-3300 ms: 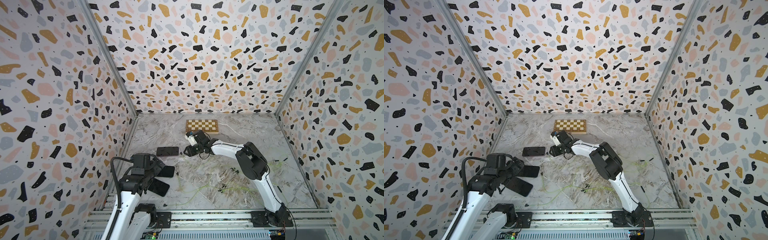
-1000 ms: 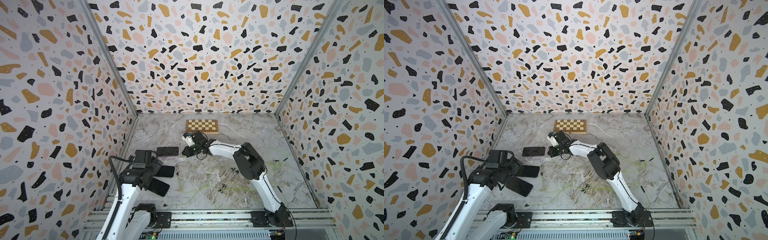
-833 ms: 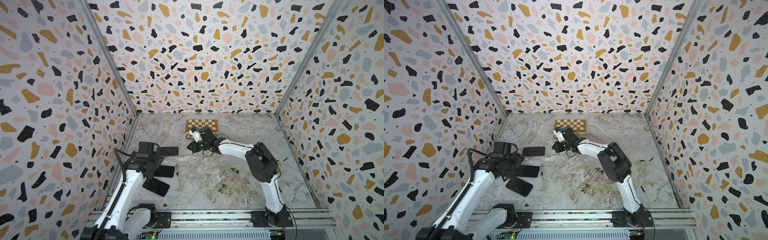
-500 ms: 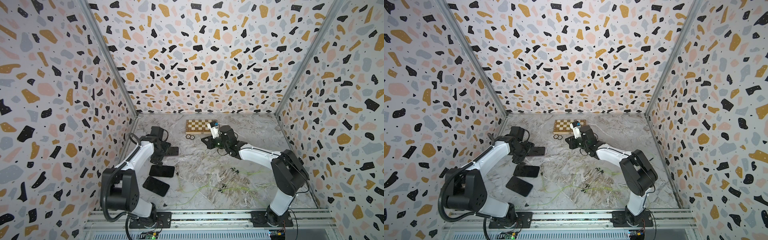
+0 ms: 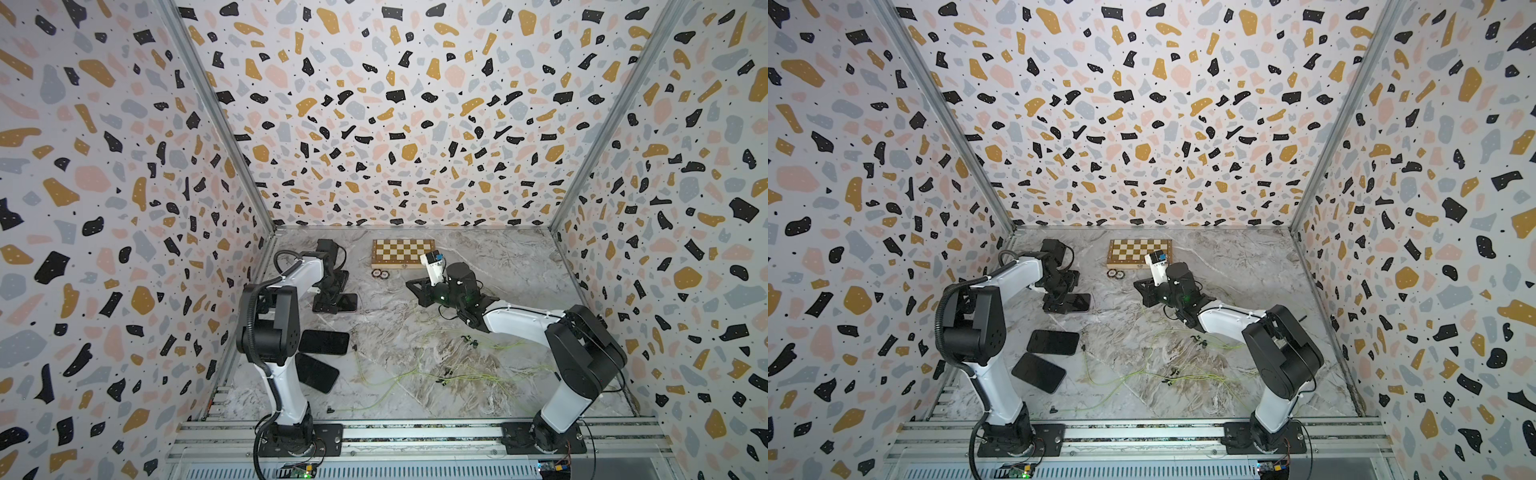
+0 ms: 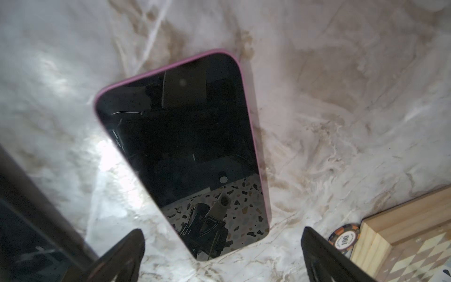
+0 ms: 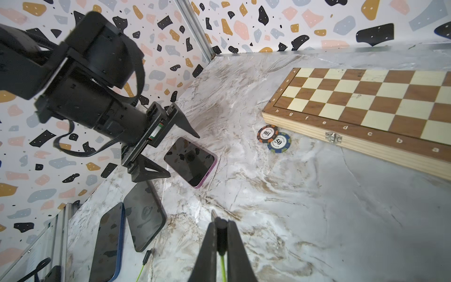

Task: Plug wired earphones into phones
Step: Pick up the phone at the center of the board.

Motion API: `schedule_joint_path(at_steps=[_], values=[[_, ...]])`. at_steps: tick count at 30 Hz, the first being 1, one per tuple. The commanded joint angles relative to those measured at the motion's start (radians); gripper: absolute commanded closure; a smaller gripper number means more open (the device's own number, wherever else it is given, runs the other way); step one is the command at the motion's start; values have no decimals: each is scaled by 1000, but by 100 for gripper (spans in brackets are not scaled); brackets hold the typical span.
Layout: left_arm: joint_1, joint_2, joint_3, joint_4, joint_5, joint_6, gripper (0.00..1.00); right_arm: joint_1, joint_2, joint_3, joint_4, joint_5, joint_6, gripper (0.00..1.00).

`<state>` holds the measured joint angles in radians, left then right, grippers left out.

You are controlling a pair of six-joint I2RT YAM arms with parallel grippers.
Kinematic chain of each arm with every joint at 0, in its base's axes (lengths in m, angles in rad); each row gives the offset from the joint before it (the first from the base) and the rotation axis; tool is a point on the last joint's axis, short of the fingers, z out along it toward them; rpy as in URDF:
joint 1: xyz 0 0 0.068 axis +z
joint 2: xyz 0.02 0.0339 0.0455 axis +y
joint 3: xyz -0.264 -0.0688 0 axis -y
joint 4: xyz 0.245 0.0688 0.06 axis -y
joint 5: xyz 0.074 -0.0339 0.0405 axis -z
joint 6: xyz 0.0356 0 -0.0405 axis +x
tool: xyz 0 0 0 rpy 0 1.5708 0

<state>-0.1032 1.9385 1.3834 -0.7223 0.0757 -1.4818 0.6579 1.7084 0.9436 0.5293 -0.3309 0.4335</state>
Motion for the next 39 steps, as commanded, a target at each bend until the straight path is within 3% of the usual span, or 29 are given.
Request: schedule_joint_path(at_steps=[1, 11, 25, 31, 39], values=[[-5, 51, 36, -91, 18, -35, 1, 5, -4, -15, 38, 17, -8, 100], [-10, 76, 49, -177, -43, -98, 1, 3, 10, -17, 43, 44, -4, 100], [-13, 189, 144, -243, 8, -122, 6, 5, 21, -11, 28, 57, -10, 100], [-18, 190, 132, -224, 14, -134, 20, 5, 24, -13, 30, 56, -8, 100], [-20, 88, 76, -159, 27, -127, 30, 17, 21, -36, 96, 33, 11, 100]])
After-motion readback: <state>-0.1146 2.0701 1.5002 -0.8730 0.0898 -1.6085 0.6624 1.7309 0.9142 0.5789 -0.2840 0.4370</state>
